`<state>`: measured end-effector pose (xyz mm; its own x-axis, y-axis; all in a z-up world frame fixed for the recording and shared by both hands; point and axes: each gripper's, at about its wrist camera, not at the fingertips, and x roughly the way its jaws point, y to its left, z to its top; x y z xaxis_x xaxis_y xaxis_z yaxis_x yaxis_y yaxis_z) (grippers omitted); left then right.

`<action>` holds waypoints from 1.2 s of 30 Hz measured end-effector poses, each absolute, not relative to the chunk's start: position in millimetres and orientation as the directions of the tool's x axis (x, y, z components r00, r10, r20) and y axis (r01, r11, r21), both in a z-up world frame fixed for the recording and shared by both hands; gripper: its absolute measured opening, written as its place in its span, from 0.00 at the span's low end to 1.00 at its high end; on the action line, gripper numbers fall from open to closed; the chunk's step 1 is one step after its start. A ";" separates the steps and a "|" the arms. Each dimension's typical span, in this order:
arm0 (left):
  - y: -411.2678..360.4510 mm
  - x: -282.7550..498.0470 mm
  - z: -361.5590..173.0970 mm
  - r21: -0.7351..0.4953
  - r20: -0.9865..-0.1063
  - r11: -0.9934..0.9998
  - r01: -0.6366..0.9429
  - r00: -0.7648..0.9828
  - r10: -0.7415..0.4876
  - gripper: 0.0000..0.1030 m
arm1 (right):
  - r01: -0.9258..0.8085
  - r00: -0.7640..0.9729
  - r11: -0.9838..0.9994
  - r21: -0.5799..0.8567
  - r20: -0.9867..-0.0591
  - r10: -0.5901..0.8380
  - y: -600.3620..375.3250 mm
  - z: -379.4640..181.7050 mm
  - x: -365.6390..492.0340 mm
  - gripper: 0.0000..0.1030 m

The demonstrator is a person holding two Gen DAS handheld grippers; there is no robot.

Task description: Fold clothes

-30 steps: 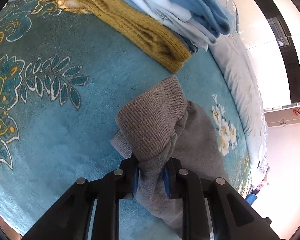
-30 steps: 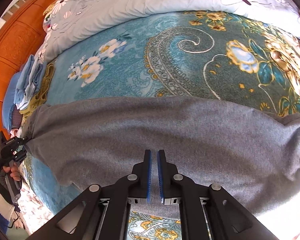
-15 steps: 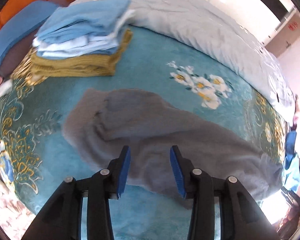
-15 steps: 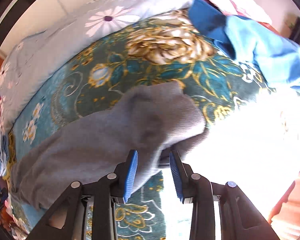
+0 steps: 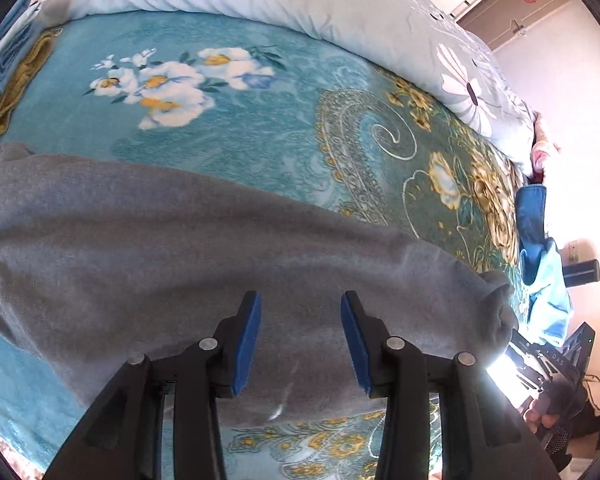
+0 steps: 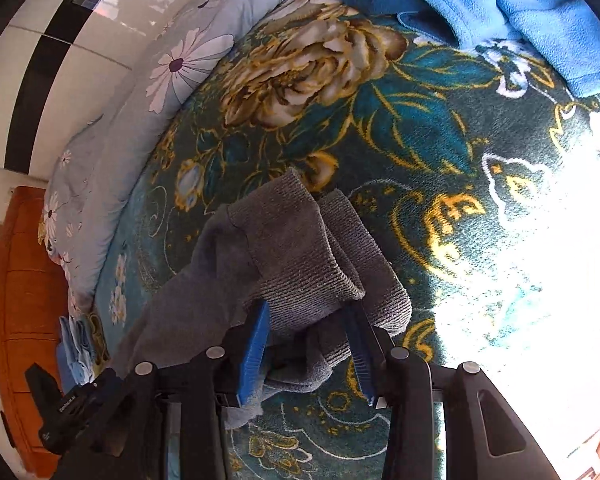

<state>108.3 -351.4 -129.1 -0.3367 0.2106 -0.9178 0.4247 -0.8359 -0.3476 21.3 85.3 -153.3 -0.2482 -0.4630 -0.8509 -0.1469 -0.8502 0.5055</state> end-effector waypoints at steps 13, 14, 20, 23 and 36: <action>-317.1 89.6 -133.2 -0.355 -0.919 -0.836 0.418 -0.319 0.231 0.45 | -0.227 -0.253 -0.767 0.601 -0.797 -0.549 93.8 -174.9 3.6 0.52; -317.1 89.8 -133.3 -0.355 -0.919 -0.835 0.420 -0.319 0.231 0.45 | -0.219 -0.257 -0.768 0.602 -0.795 -0.550 92.1 -171.9 1.1 0.47; -325.8 93.4 -130.8 -0.355 -0.918 -0.828 0.433 -0.329 0.221 0.49 | -0.056 -0.291 -0.823 0.565 -0.798 -0.528 63.4 -132.8 -8.2 0.08; -340.0 99.4 -126.8 -0.362 -0.914 -0.812 0.458 -0.346 0.212 0.54 | 0.081 -0.295 -0.822 0.564 -0.774 -0.560 30.4 -107.6 -5.1 0.07; -400.6 136.3 -124.4 -0.336 -0.924 -0.763 0.552 -0.350 0.153 0.54 | 0.468 0.007 -0.706 0.532 -0.801 -0.599 -145.4 -123.8 36.8 0.11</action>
